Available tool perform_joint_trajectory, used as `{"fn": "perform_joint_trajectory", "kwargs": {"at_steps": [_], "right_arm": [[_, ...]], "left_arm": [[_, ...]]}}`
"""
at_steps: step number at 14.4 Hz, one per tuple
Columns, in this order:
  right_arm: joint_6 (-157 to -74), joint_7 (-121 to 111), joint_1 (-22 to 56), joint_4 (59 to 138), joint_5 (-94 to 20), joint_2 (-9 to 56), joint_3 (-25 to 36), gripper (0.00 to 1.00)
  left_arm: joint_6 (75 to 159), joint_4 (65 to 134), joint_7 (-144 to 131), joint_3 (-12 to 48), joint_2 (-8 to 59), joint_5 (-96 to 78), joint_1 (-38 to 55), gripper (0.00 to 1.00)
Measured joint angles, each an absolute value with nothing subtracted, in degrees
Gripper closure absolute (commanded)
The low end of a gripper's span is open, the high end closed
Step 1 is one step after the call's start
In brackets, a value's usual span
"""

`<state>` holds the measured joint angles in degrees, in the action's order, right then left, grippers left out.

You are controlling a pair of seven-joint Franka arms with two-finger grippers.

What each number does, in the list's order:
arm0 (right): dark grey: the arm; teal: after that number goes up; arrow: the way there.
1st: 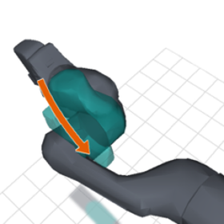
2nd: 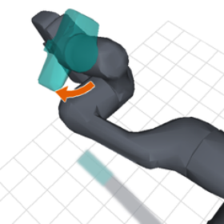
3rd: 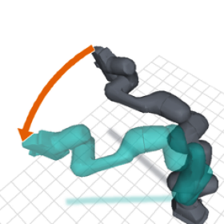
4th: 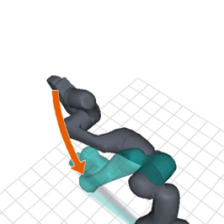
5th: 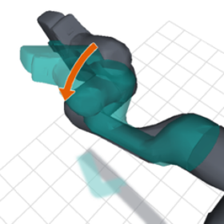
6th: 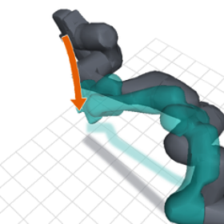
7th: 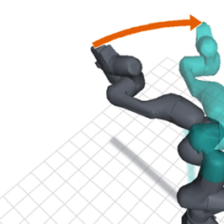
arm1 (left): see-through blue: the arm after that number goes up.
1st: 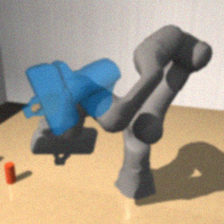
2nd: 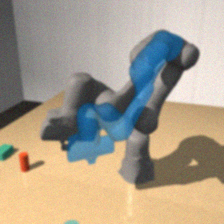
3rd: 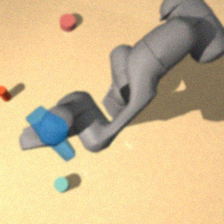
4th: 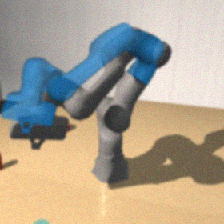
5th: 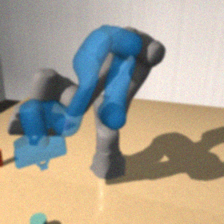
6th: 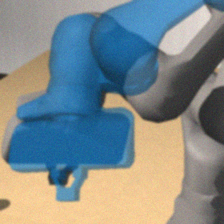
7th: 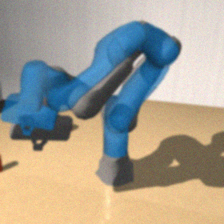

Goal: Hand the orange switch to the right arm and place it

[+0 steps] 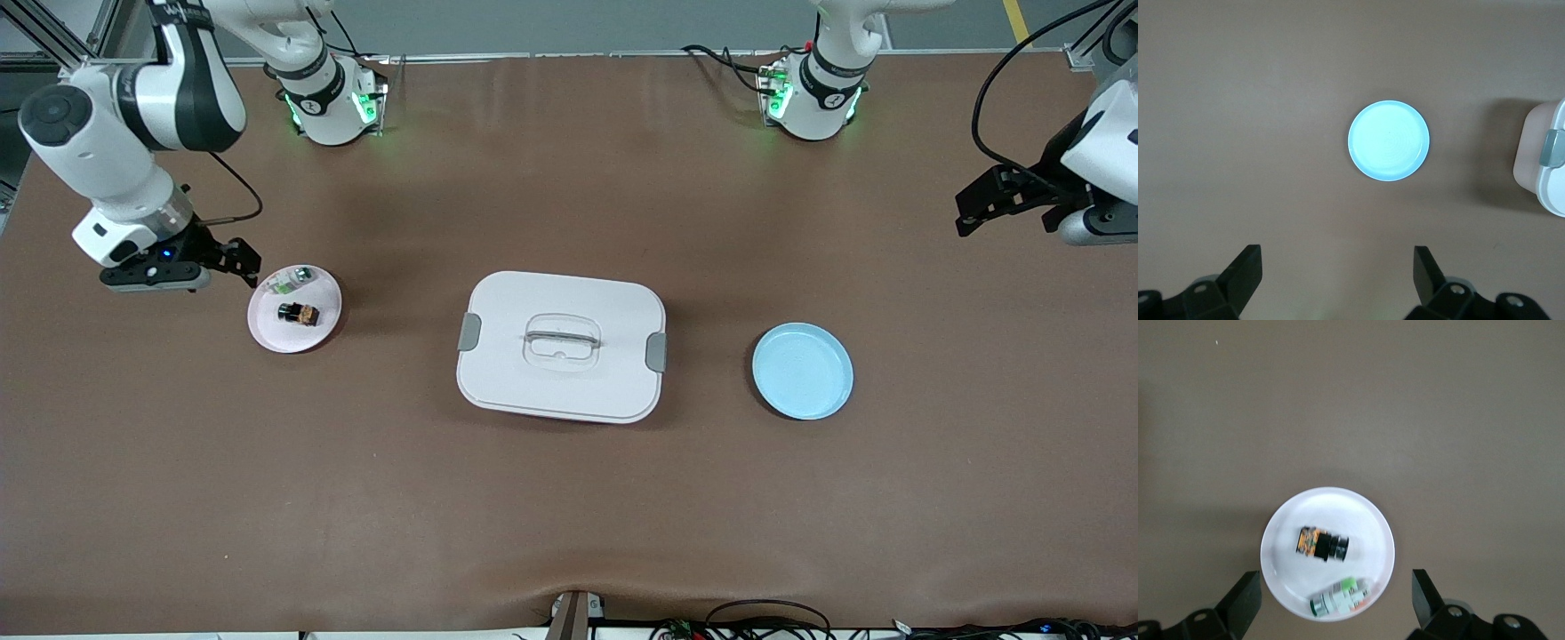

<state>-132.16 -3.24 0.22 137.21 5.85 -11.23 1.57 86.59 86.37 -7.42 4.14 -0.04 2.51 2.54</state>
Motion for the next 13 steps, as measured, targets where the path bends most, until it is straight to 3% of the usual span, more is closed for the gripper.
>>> {"fn": "perform_joint_trajectory", "kwargs": {"at_steps": [8,13], "right_arm": [[-108.43,-3.14,0.21,119.06,5.43,-12.54,1.53,0.00],[-102.00,-2.92,0.21,108.62,5.25,-12.41,1.40,0.00]], "left_arm": [[86.26,86.37,-6.81,4.14,-0.17,2.50,2.57,0.00],[86.26,86.36,-6.79,4.14,-0.20,2.49,2.58,0.00]]}}
